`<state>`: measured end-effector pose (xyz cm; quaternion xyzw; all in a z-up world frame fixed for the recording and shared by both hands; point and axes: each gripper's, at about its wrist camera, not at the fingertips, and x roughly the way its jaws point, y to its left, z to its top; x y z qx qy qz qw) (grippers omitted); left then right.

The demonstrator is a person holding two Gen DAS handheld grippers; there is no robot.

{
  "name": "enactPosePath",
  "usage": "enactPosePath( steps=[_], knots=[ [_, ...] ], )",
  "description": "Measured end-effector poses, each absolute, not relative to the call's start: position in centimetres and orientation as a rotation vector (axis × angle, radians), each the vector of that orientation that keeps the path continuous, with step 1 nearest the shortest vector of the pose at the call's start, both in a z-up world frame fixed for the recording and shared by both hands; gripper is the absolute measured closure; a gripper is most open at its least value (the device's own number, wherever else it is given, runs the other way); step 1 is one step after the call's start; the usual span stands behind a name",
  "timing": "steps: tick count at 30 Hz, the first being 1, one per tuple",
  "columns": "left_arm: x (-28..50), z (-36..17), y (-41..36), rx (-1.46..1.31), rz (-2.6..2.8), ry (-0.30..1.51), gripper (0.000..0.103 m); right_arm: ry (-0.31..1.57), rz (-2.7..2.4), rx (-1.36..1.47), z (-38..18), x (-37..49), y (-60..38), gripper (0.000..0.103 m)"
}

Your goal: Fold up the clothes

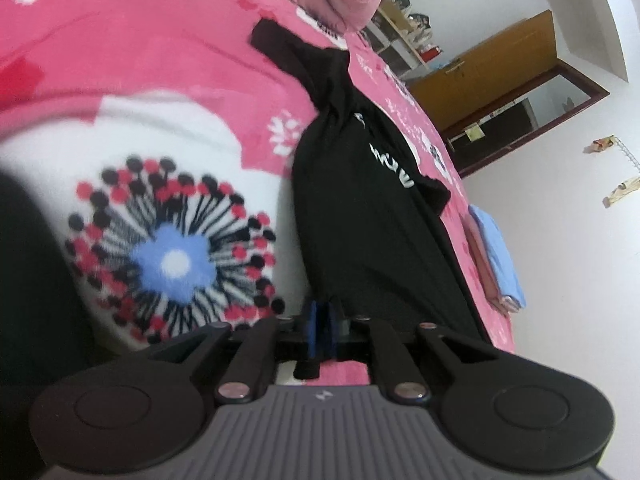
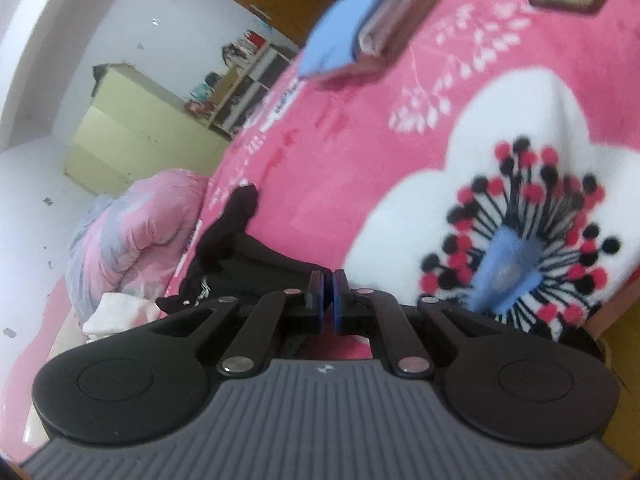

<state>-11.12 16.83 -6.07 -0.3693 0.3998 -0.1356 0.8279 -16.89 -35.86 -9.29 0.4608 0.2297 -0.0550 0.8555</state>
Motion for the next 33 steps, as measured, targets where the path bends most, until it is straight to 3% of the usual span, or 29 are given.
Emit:
enactPosePath(
  steps=[1,2,9,12,15,19,23,26,30,33],
  knots=[
    [-11.3,-6.2,16.7,-0.778,-0.291,0.85,0.063,0.488,-0.116,0.97,-9.4,-16.6,-35.8,0.1],
    [-11.4,-6.2,16.5,-0.764,-0.29,0.851,0.052,0.492,-0.116,0.972,-9.4,-16.3,-35.8,0.1],
    [-11.2,-6.7,15.5,-0.698,-0.283,0.854,0.051,0.505,-0.088,0.949,-8.2,-15.4,-36.3,0.1],
    [-10.9,-6.9,15.3,-0.678,-0.28,0.855,0.051,0.558,-0.162,0.865,-6.8,-14.8,-36.6,0.095],
    [-10.7,-7.1,15.1,-0.661,-0.278,0.855,0.051,0.533,-0.269,0.736,-4.2,-14.4,-36.6,0.084],
    [-10.2,-7.1,15.3,-0.633,-0.279,0.856,0.061,0.524,-0.148,0.557,-0.6,-9.7,-33.0,0.072],
    [-9.6,-7.3,15.5,-0.572,-0.269,0.873,0.083,0.608,0.117,0.383,0.6,-1.1,-25.9,0.07],
    [-9.2,-7.8,16.5,-0.597,-0.262,0.9,0.093,0.711,0.256,0.323,-0.9,6.9,-21.0,0.071],
    [-8.5,-8.8,18.0,-0.703,-0.289,0.936,0.094,0.871,0.284,0.291,-3.8,17.6,-18.4,0.072],
    [-8.4,-9.1,18.4,-0.729,-0.306,0.948,0.095,0.874,0.176,0.291,-4.9,25.3,-20.5,0.076]
  ],
)
